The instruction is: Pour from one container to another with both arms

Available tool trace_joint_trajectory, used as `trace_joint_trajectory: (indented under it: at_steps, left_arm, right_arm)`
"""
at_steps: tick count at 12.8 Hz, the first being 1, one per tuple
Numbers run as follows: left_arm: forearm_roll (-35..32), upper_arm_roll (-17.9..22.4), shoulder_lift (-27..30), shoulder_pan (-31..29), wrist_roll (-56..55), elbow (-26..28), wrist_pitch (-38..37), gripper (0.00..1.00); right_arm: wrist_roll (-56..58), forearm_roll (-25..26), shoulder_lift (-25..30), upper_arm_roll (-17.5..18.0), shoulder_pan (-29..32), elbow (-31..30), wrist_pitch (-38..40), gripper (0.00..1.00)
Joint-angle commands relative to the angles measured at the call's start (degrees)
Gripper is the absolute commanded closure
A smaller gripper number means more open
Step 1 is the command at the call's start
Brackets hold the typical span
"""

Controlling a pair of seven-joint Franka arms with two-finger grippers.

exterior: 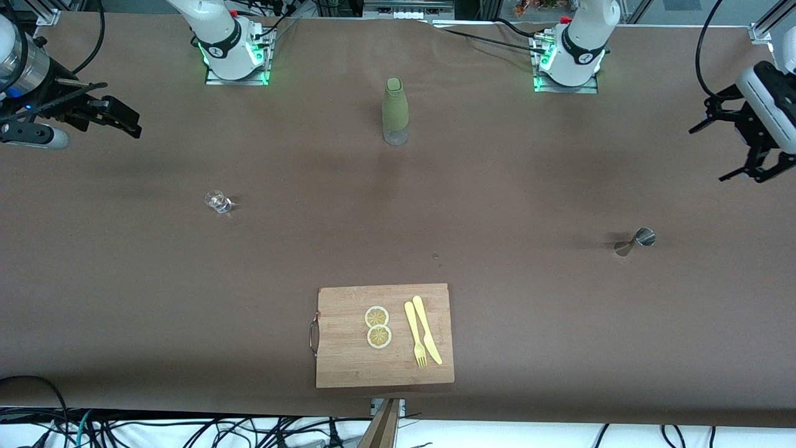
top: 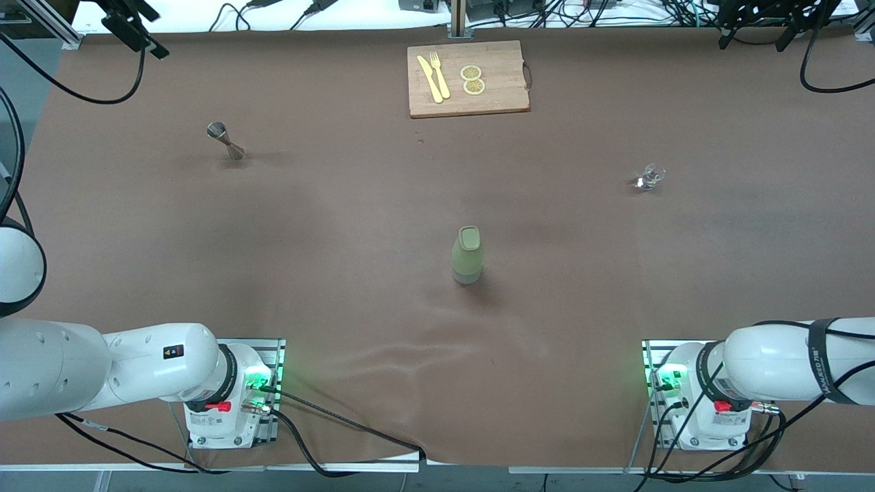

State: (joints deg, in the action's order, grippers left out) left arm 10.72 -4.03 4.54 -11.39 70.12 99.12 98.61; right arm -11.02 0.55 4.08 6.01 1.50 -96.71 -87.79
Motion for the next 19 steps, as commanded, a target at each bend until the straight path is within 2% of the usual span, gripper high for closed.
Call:
trace_joint_trajectory:
  at_steps: [1, 3, 5, 7, 11, 13, 19]
  left_arm:
    - [-3.2, -1.7, -0.9, -0.1, -11.1, -1.5, 2.6, 0.00]
    - [-3.1, -1.9, -0.5, -0.1, -21.0, -1.6, 2.1, 0.00]
    - [-5.1, -3.3, -0.5, -0.1, -42.4, -1.7, -0.2, 0.00]
    - [-5.4, -4.3, -0.5, -0.1, -55.4, -1.9, -2.2, 0.00]
    - [-5.4, -4.8, -0.6, 0.0, -60.9, -3.4, -7.9, 0.00]
    - [-5.4, -5.1, -0.6, 0.0, -63.8, -3.4, -8.1, 0.00]
    - [-6.8, -4.6, -0.8, -0.3, -63.4, -3.5, -7.8, 0.00]
  right_arm:
    - [-0.5, 0.7, -0.1, 0.3, 0.3, 0.6, 0.1, 0.00]
    - [-0.4, 0.7, -0.1, 0.3, 0.3, 0.6, 0.1, 0.00]
    - [-0.5, 0.7, -0.1, 0.3, 0.3, 0.6, 0.1, 0.00]
    - [-0.4, 0.7, -0.1, 0.3, 0.3, 0.6, 0.1, 0.00]
    - [-0.4, 0.7, -0.1, 0.3, 0.3, 0.6, 0.1, 0.00]
    - [-0.4, 0.7, -0.1, 0.3, 0.3, 0.6, 0.1, 0.00]
    - [-0.3, 0.7, -0.1, 0.3, 0.3, 0.5, 0.1, 0.00]
